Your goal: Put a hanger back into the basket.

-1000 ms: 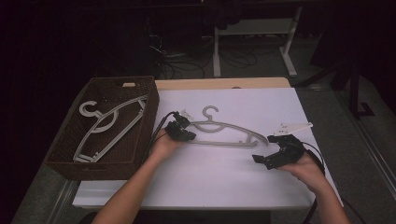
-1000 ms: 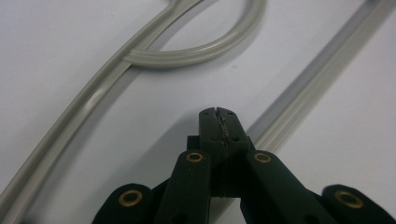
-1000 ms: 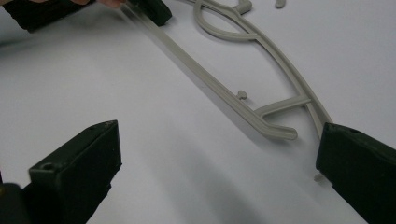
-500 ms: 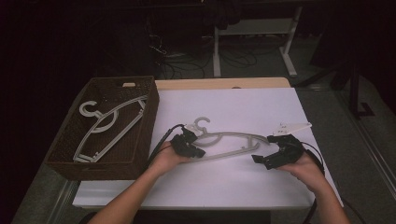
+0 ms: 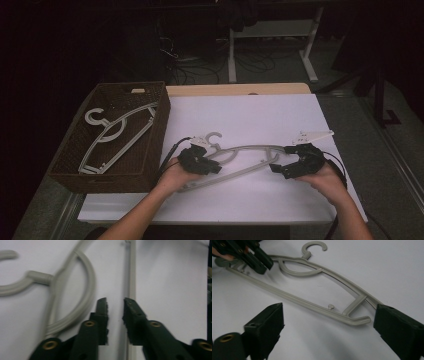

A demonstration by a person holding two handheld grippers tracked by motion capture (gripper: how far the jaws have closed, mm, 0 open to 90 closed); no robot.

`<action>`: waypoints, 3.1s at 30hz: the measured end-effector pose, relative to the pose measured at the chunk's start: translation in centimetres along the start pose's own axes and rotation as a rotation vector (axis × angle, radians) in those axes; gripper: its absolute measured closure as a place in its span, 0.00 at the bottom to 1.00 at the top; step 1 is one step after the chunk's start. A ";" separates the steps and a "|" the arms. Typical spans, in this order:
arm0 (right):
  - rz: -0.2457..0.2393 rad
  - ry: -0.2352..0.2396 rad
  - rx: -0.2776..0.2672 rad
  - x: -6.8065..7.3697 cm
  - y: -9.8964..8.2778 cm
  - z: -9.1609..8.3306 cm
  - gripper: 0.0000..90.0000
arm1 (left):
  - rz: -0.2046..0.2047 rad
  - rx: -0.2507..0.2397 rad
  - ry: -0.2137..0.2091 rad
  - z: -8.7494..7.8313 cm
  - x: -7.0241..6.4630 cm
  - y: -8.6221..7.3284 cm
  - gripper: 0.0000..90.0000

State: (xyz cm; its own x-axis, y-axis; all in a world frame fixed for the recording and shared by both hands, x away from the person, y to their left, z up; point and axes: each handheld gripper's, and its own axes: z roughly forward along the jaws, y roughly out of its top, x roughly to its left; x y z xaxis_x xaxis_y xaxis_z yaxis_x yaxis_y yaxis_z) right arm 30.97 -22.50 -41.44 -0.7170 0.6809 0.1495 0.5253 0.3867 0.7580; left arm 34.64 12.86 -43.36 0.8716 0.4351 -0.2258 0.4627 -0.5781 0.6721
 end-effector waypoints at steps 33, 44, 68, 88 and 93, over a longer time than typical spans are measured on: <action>0.045 -0.168 0.140 -1.5 -0.2 4.4 0.99 | -0.099 -0.127 0.119 -2.7 1.9 -0.8 0.39; 0.050 -0.165 0.154 -1.4 -0.5 4.6 0.99 | -0.076 -0.047 0.192 -1.6 2.2 -1.4 0.38; 0.055 -0.160 0.178 -1.5 -0.6 4.9 0.99 | -0.010 0.071 0.250 -0.2 2.5 -1.9 0.64; 0.063 -0.141 0.158 -1.7 -0.5 4.5 0.99 | -0.011 0.077 0.204 -0.4 2.8 -1.9 0.91; 0.072 -0.109 0.107 -1.7 -0.2 3.1 0.92 | -0.027 0.037 0.212 -0.8 2.7 -1.5 0.92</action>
State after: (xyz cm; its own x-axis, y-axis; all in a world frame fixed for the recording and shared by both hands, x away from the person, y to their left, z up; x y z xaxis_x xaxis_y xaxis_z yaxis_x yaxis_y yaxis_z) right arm 33.52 -21.77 -43.83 -0.6245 0.7706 0.1270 0.6239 0.3944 0.6747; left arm 36.14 15.43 -44.42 0.8069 0.5843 -0.0871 0.4946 -0.5876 0.6404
